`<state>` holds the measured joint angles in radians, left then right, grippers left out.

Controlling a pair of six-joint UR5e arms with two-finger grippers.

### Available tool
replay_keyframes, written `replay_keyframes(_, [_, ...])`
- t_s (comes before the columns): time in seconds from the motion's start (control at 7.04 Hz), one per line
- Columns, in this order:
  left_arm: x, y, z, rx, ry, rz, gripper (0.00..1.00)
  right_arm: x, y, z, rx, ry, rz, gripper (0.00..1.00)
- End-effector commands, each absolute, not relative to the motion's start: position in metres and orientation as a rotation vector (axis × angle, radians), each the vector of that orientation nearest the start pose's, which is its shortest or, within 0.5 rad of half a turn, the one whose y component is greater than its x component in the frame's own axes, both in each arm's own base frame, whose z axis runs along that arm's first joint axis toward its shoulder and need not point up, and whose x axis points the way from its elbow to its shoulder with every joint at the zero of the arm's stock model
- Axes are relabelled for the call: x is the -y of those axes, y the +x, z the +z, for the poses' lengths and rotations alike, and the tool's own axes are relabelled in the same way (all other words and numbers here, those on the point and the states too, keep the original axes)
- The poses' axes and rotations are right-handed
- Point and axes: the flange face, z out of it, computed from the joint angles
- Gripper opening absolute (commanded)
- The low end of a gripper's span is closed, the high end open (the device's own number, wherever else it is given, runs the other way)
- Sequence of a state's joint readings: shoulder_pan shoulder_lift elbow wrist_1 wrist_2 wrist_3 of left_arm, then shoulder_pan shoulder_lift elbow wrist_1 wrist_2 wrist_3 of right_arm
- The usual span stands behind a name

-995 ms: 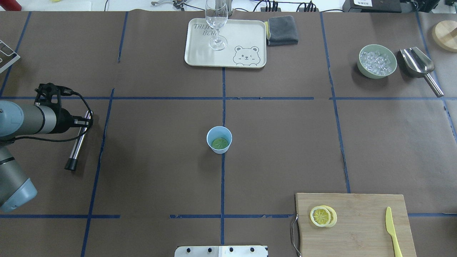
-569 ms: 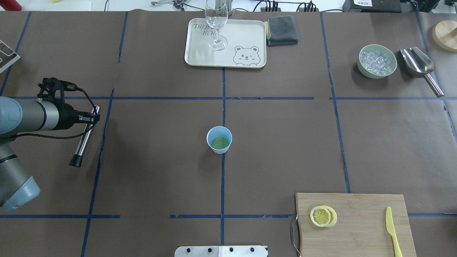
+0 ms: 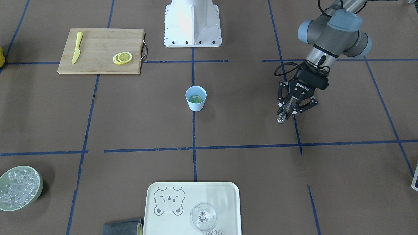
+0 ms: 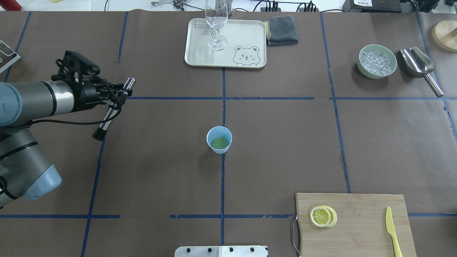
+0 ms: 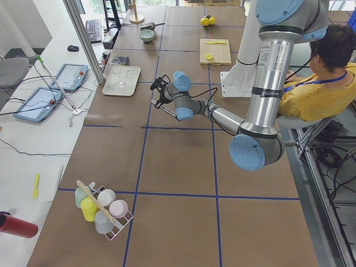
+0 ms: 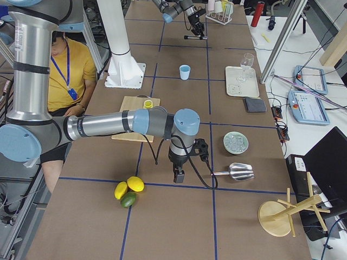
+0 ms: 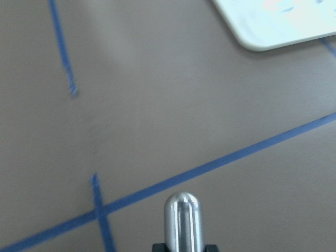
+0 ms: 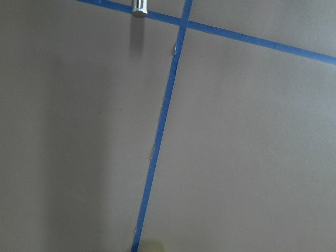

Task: Squeeze lemon into cup
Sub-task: 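Lift the muddler with the left gripper and carry it over the blue cup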

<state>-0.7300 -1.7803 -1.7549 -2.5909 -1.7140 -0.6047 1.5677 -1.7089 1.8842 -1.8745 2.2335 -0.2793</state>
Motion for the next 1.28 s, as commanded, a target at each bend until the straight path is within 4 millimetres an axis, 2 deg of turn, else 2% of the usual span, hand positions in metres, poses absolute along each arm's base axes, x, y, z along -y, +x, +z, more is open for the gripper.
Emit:
replay_keyframes(0.0, [0.463,0.337,0.300,-1.111,1.166,0.299,0.00,0.417,0.071,0.607,0.674,-0.033,-0.228,1.00])
replay_keyframes(0.14, [0.464,0.336,0.287,-1.187,1.291,0.279,0.00,0.417,0.071,0.607,0.674,-0.033,-0.228,1.00])
replay_keyframes(0.28, [0.466,0.334,0.291,-1.248,1.408,0.247,0.00,0.417,0.071,0.607,0.673,-0.035,-0.228,1.00])
replay_keyframes(0.43, [0.465,0.345,0.278,-1.323,1.486,0.242,0.00,0.417,0.071,0.608,0.675,-0.036,-0.227,1.00])
replay_keyframes(0.57, [0.451,0.373,0.258,-1.415,1.525,0.267,0.00,0.417,0.071,0.609,0.673,-0.038,-0.227,1.00])
replay_keyframes(0.85, [0.431,0.407,0.241,-1.472,1.686,0.308,0.00,0.418,0.071,0.613,0.676,-0.045,-0.226,1.00])
replay_keyframes(0.99, [0.416,0.429,0.230,-1.541,1.732,0.236,0.00,0.418,0.071,0.613,0.676,-0.044,-0.224,1.00])
replay_keyframes(1.14, [0.412,0.451,0.216,-1.558,1.759,0.170,0.00,0.418,0.075,0.613,0.676,-0.043,-0.216,1.00])
